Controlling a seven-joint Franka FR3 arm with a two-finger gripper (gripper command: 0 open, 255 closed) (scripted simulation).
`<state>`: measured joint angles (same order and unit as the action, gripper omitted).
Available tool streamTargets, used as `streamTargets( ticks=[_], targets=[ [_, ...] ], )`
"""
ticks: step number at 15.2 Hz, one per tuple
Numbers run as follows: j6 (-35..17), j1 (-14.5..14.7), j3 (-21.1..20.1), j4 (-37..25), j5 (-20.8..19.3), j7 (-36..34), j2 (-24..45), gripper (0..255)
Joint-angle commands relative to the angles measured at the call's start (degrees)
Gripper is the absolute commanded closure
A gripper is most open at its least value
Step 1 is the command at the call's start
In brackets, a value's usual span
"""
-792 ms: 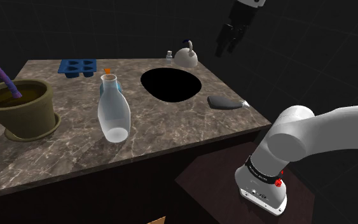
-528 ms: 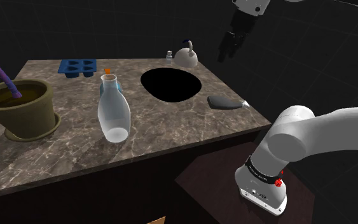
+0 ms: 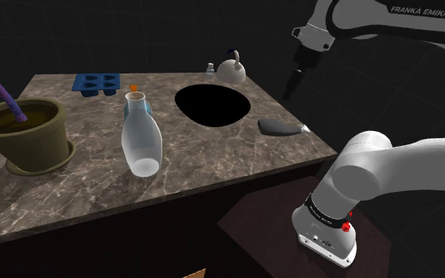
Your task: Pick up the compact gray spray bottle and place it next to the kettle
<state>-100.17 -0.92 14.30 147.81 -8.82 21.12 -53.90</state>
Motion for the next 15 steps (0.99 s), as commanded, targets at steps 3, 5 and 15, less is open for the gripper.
streamTargets(
  ticks=[3,5,15],
  targets=[
    [-4.18,-0.6,6.11,4.44,-4.33,8.14,0.71,0],
    [-6.26,-0.98,9.34,6.03,-6.62,12.16,1.66,0],
    [-20.01,0.09,27.62,8.25,-16.9,32.55,14.69,0]
  ],
)
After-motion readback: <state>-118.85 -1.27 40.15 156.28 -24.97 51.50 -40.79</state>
